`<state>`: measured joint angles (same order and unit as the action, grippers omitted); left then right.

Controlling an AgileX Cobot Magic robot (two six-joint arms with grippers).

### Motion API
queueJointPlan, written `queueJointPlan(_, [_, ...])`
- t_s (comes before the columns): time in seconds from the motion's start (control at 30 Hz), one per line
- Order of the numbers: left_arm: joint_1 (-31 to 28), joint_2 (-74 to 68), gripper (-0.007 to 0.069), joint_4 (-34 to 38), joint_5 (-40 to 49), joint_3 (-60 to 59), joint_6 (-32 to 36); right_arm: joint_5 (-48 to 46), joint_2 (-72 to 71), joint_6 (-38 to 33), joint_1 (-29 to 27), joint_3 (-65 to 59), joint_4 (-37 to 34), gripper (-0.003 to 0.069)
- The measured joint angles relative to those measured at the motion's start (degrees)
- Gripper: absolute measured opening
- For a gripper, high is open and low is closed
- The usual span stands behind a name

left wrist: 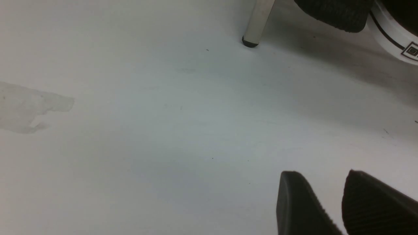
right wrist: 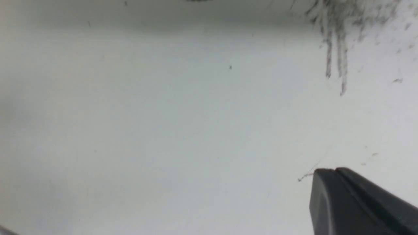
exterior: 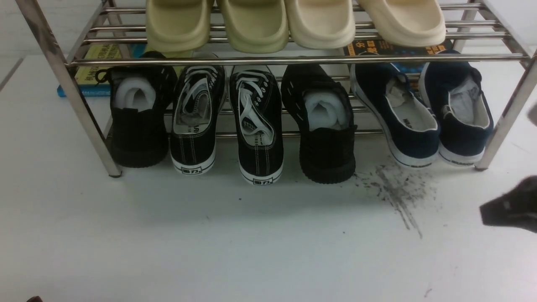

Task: Take the shoes off the shelf with your hand on the white table.

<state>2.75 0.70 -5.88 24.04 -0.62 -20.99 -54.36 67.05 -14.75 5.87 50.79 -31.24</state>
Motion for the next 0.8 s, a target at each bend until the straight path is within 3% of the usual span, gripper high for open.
queueJointPlan(0.17, [0.00,0.00,0.0242,0.00,0.00,0.00,0.00,-4.71,12.88,-0.68,3.29,11.68,1.87,0.0034])
queueJointPlan(0.4, [0.00,0.00,0.0242,0.00,0.00,0.00,0.00,-5.39,21.12,10.66,12.49,25.42,15.75,0.0110])
queueJointPlan(0.57, [0.00,0.00,0.0242,0.00,0.00,0.00,0.00,-3.60,22.69,18.43,16.99,30.31,29.05,0.0201])
queueJointPlan(0.8, [0.00,0.00,0.0242,0.00,0.00,0.00,0.00,2.36,24.78,20.66,17.14,31.43,32.75,0.0381])
